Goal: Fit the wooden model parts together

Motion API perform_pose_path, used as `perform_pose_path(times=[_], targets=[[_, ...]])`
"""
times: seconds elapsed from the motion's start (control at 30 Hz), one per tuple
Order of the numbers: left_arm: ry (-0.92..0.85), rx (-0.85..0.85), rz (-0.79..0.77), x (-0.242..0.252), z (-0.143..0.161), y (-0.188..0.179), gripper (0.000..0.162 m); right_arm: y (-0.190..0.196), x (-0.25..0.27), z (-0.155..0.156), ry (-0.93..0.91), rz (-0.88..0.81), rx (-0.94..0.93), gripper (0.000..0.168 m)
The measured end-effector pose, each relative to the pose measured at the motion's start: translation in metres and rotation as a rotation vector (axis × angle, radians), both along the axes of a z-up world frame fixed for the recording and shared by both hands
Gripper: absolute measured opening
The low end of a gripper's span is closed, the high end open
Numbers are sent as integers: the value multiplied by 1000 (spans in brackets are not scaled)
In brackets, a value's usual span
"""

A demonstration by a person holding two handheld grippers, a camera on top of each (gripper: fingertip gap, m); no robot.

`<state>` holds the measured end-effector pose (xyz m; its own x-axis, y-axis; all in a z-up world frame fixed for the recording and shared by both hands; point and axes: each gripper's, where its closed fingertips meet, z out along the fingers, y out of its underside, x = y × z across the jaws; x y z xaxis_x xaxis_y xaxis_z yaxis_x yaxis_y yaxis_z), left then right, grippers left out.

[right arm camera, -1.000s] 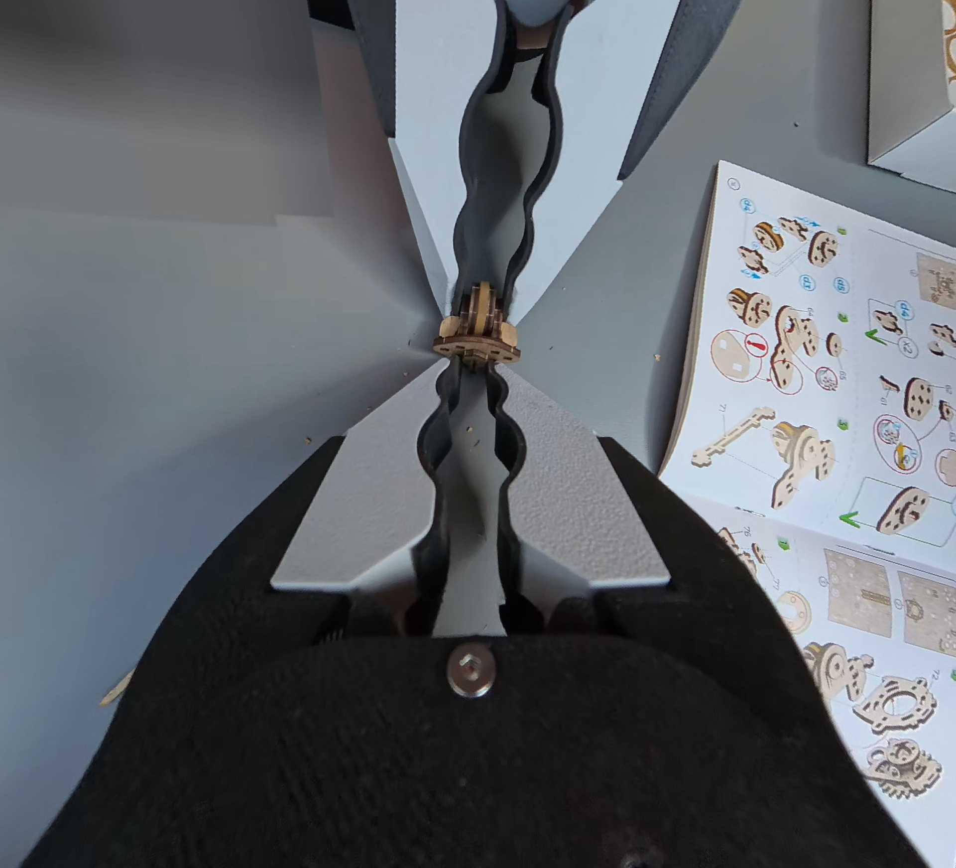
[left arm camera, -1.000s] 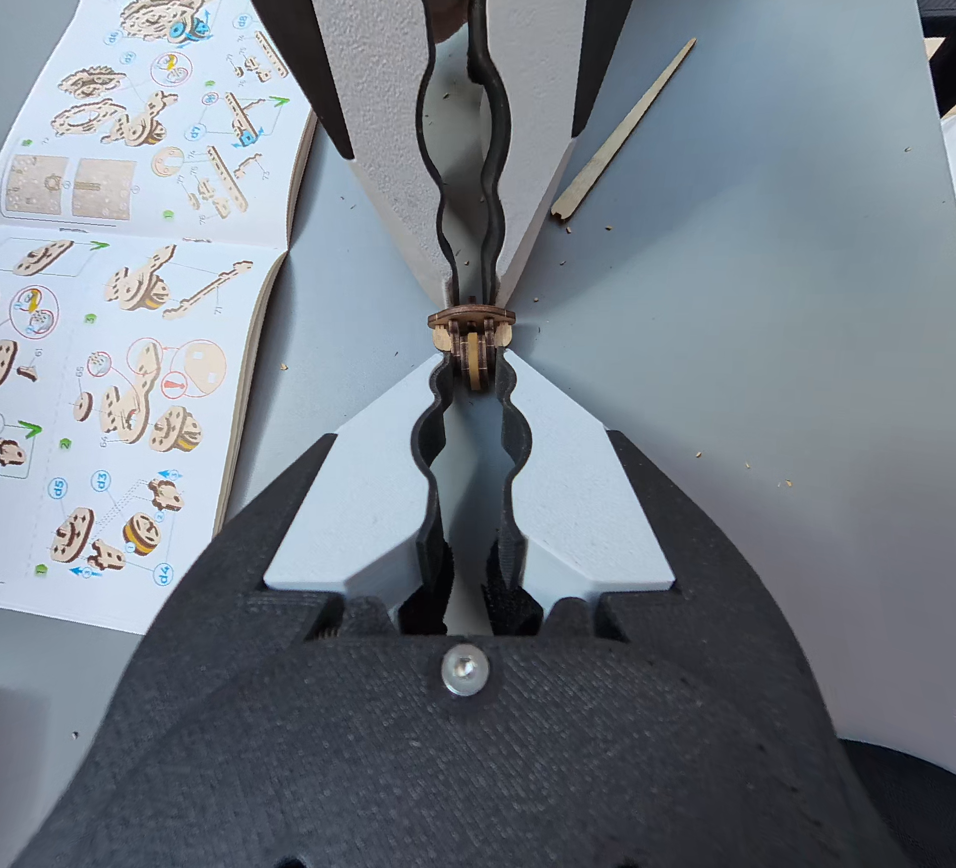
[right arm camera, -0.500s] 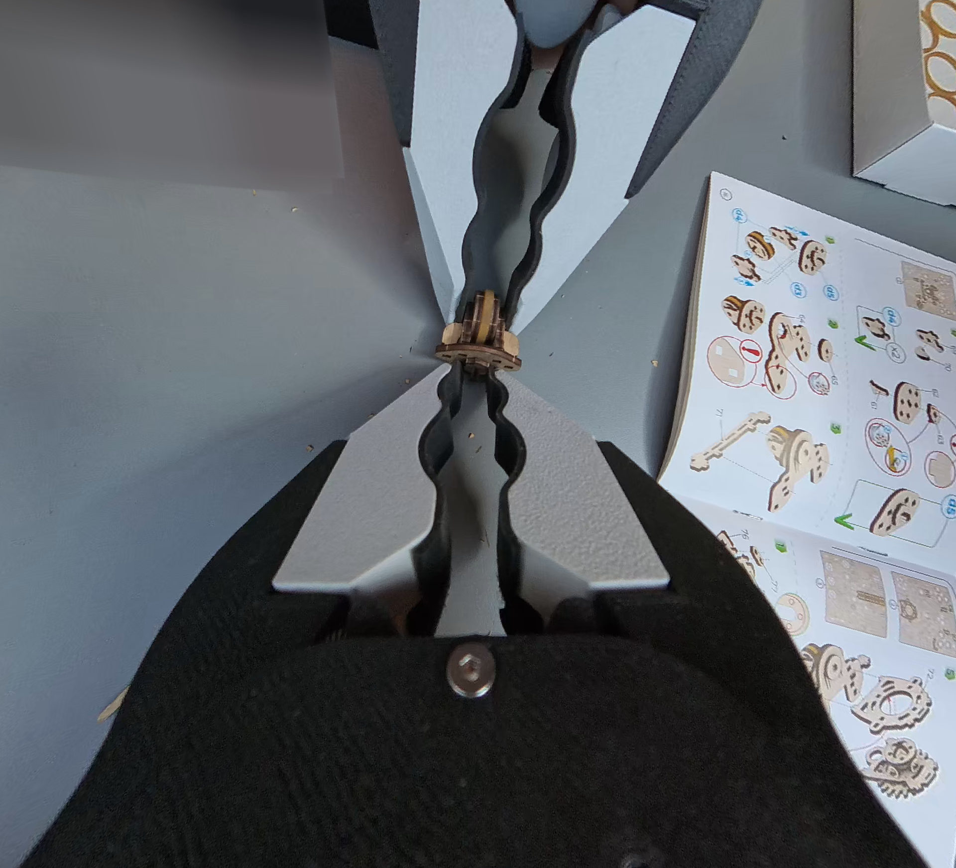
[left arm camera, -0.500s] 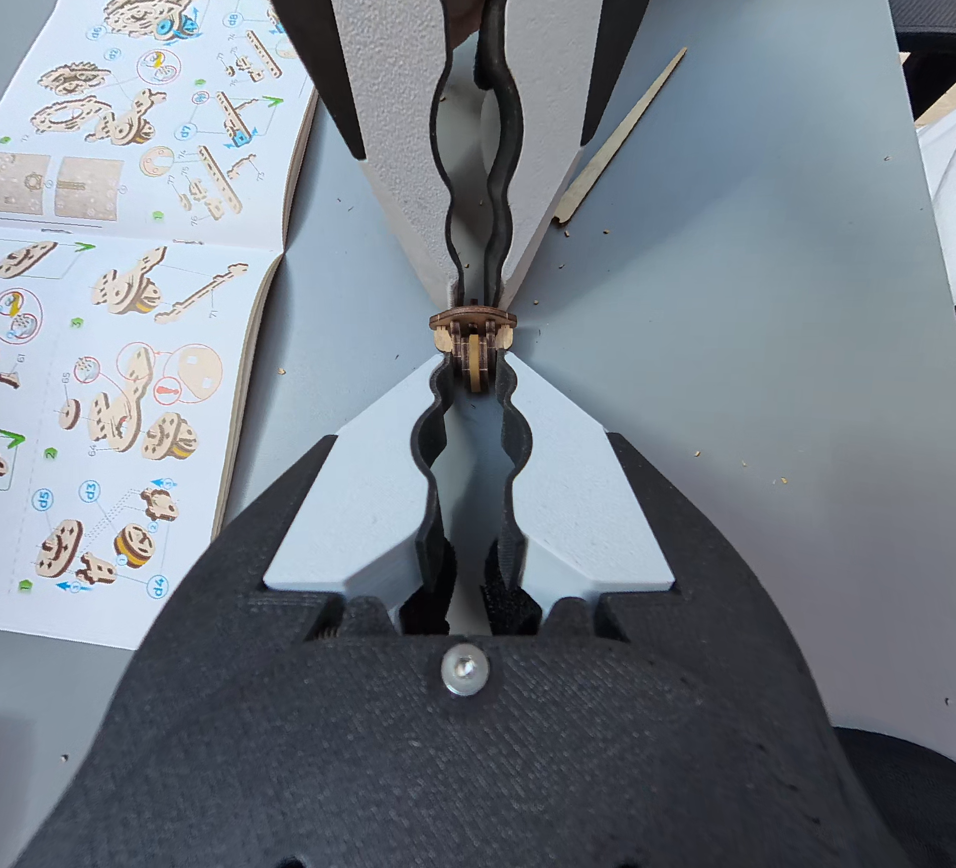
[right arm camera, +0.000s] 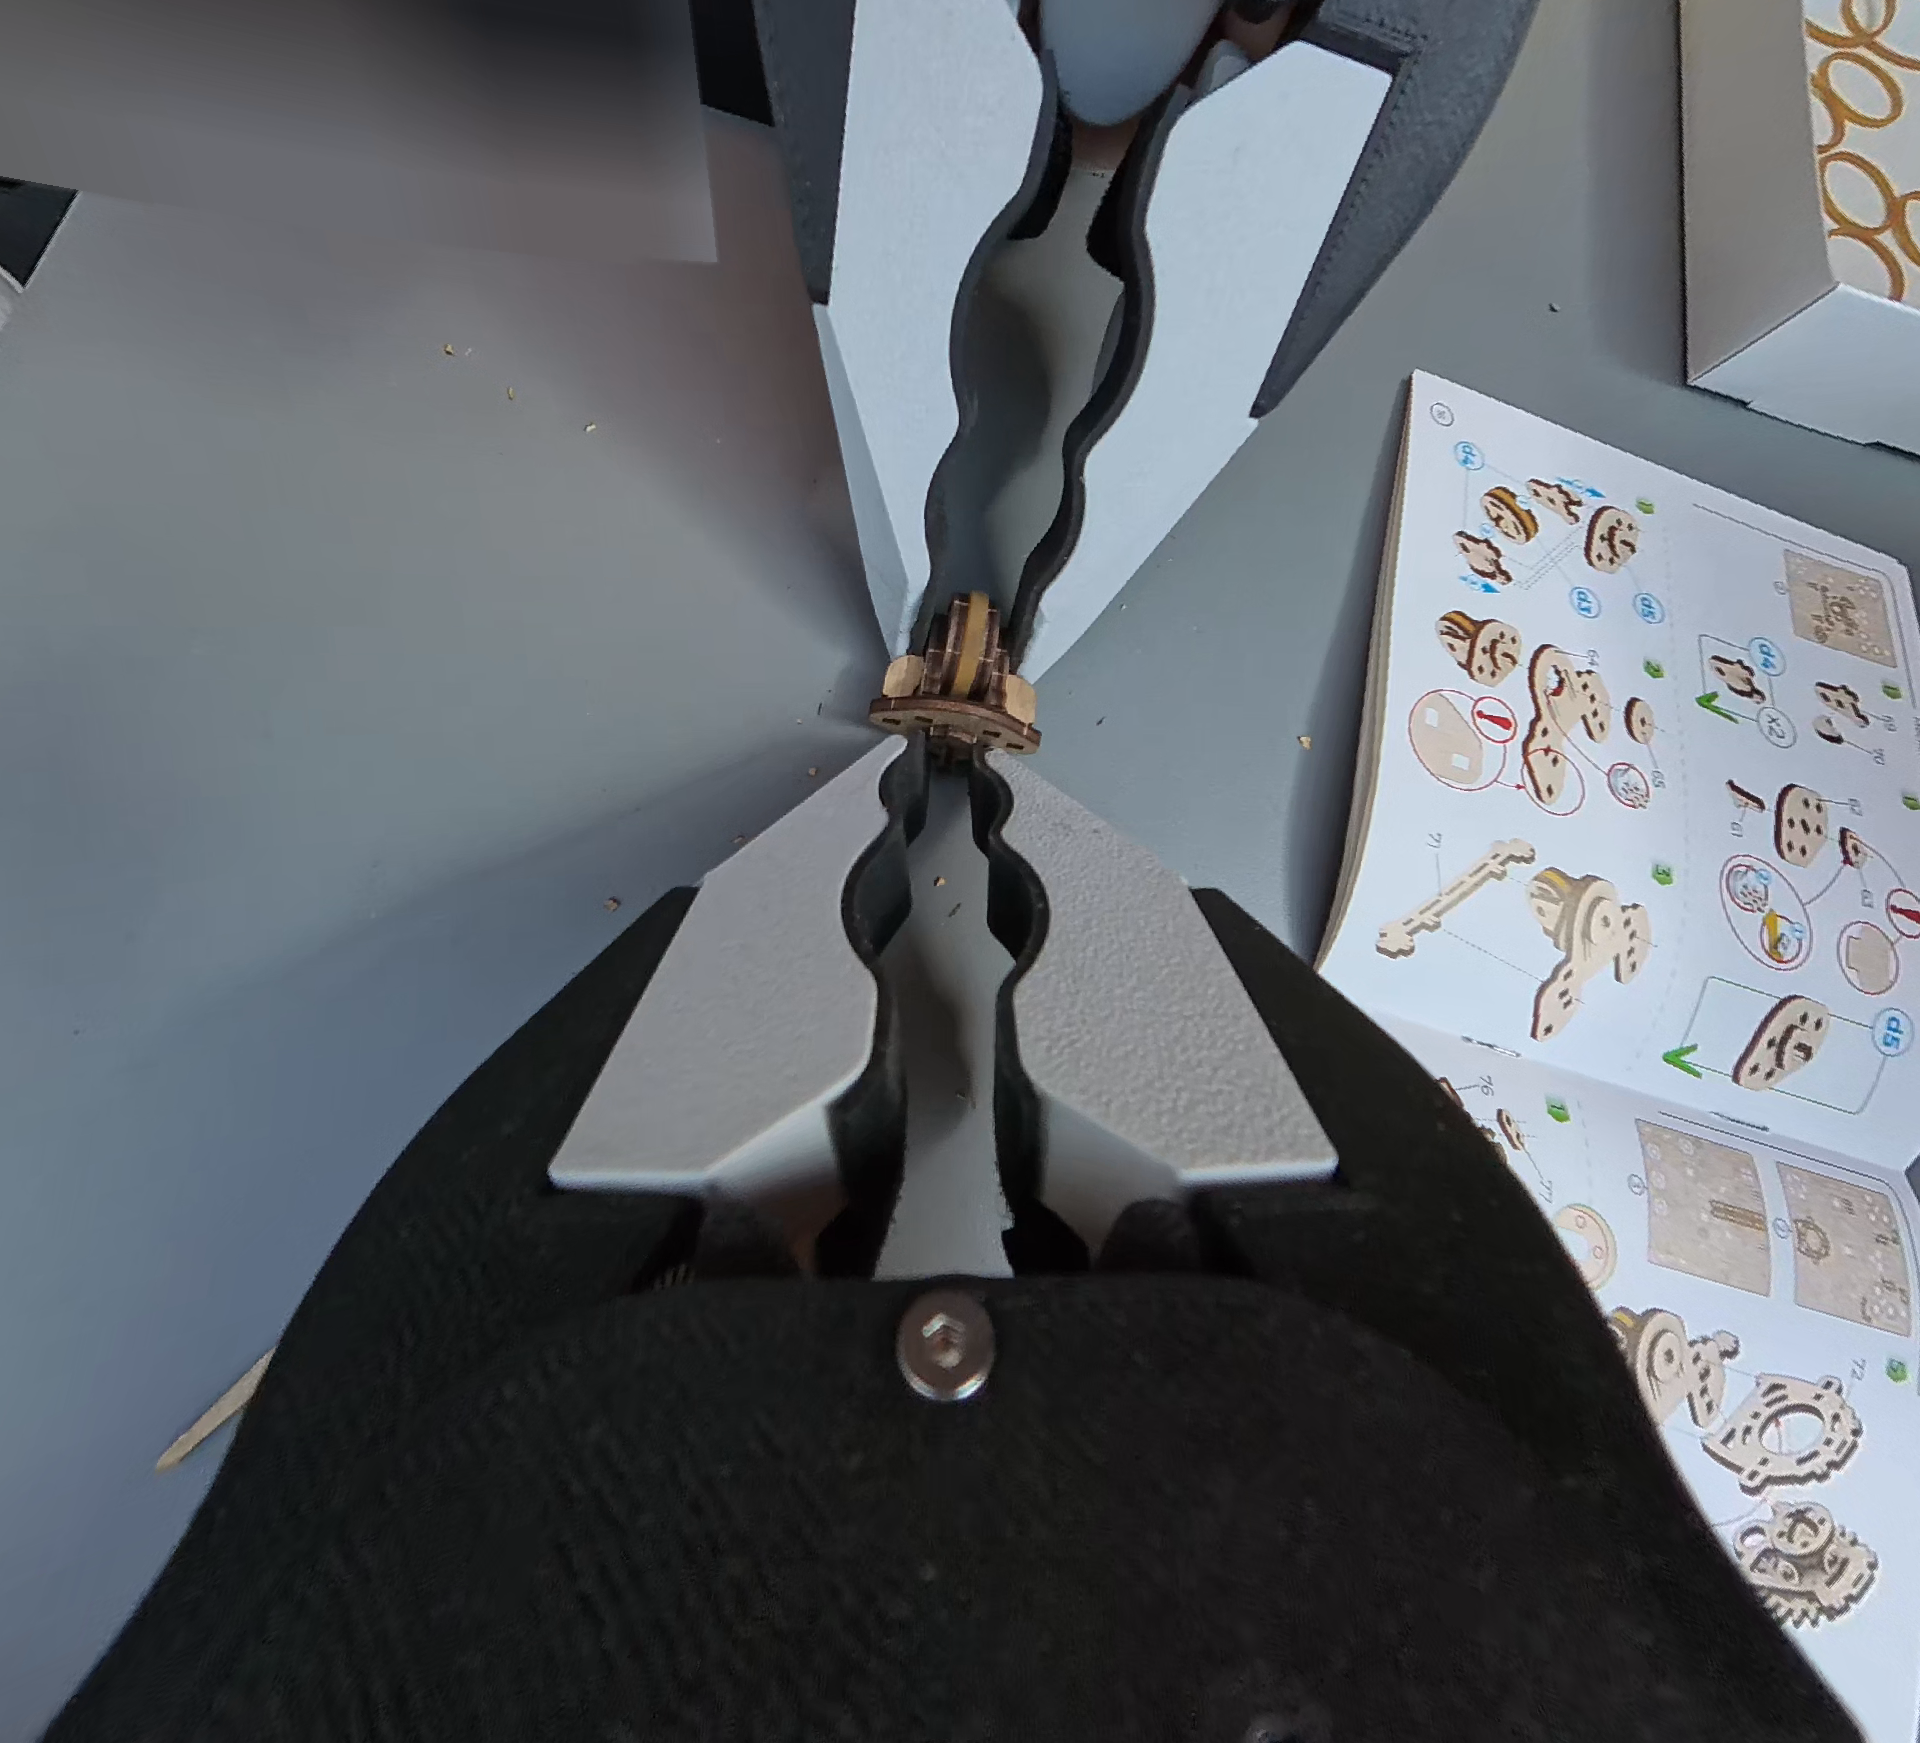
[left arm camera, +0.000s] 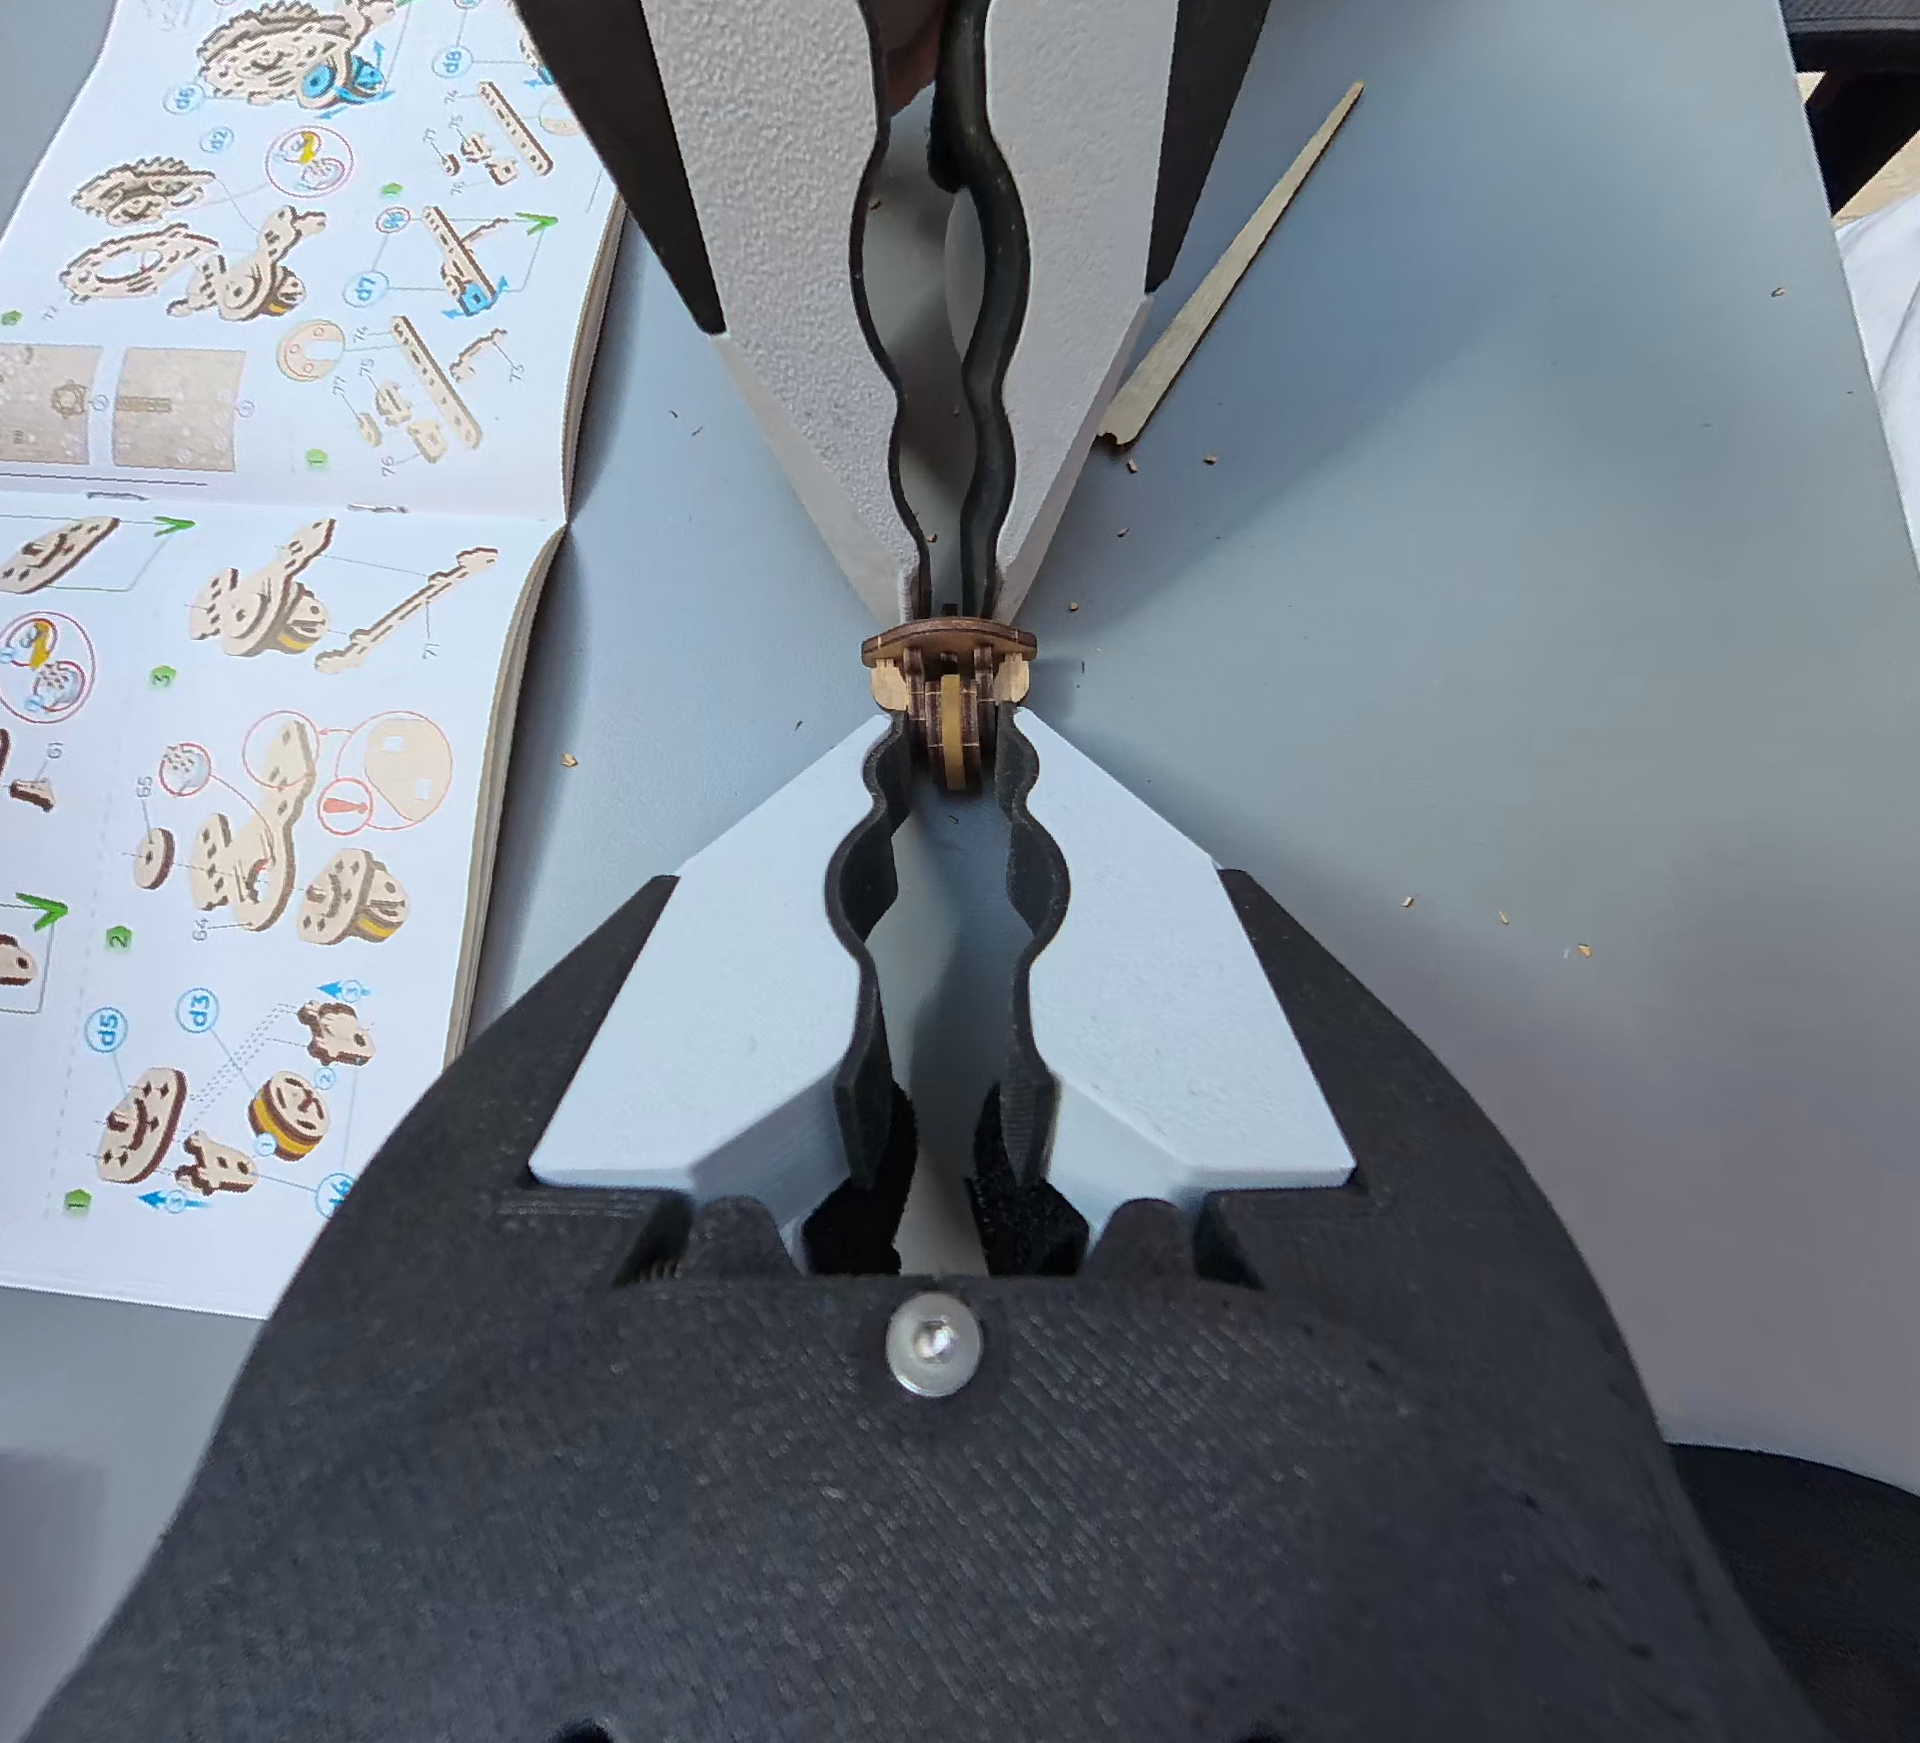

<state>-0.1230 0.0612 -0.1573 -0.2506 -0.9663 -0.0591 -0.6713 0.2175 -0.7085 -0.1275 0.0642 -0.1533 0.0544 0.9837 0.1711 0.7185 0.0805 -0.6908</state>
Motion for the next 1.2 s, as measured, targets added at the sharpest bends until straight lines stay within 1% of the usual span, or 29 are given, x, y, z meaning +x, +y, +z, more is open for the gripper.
perform_pose_path(times=[0.6, 0.87, 0.97, 1.1, 1.13, 1.2], targets=[[10, -3, -1, 0, 0, 0, 12, 0, -1, 1, -2, -81, -34, 0], [9, -2, 8, 0, 0, 0, 12, 1, 0, 0, -6, -88, -35, 0], [2, -4, 4, -1, -1, 1, 13, 1, 2, -1, -20, -58, -39, 4], [-4, 3, 8, 0, -1, 1, 14, 0, 4, -1, 31, -75, -109, 5], [-2, -3, 9, 0, -1, 1, 14, -3, 4, -1, 44, -59, -134, 12], [-3, 0, 10, 0, -1, 1, 14, -3, 4, -1, 52, -51, -139, 13]])
